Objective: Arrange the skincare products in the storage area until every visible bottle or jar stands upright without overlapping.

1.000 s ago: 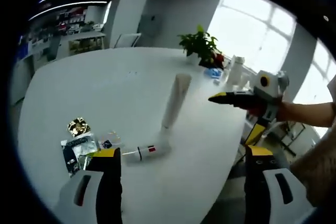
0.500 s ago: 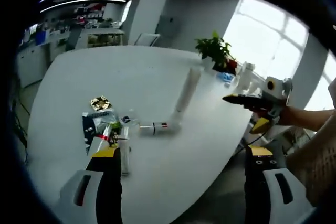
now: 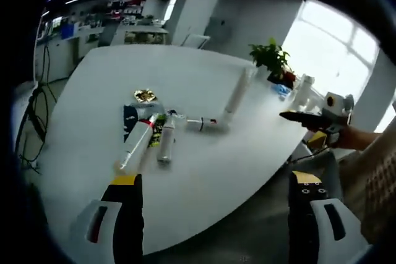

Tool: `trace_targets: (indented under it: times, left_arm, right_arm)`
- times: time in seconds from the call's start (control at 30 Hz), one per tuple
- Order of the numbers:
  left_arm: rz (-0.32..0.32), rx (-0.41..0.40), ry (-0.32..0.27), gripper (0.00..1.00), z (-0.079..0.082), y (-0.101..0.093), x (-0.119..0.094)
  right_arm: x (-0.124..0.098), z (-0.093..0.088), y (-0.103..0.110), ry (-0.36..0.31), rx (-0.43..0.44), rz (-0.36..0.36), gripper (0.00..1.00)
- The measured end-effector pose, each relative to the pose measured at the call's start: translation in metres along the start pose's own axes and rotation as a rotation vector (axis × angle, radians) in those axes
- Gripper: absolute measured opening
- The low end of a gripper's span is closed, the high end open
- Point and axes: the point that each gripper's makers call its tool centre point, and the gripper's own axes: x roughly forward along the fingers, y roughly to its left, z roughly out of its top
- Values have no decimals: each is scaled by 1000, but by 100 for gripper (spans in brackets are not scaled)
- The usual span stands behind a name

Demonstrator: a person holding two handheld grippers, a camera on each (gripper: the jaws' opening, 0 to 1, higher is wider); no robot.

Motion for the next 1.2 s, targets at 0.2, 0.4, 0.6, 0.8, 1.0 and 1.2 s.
trace_targets:
  times: [0.2, 0.4, 0.6, 0.8, 1.0, 1.2]
  left_arm:
    - [18, -2, 15, 97, -13, 3, -4]
    - [18, -19, 16, 97, -16, 4, -5]
    - [17, -16, 22, 97, -14, 5, -5]
    - [18, -8, 29, 97, -9, 10, -2]
    - [31, 16, 68, 97, -7, 23, 4]
    - [45, 68, 139, 95, -2, 40, 11]
  right_arm:
    - [-4, -3, 1, -10, 21, -24, 100]
    - [-3, -8, 2, -12, 40, -31, 100]
    - [-2, -9, 1, -10, 41, -33, 100]
    - [-1, -10, 2, -8, 42, -35, 100]
    - [0, -12, 3, -2, 42, -35, 100]
    - [0, -12, 2, -1, 36, -43, 98]
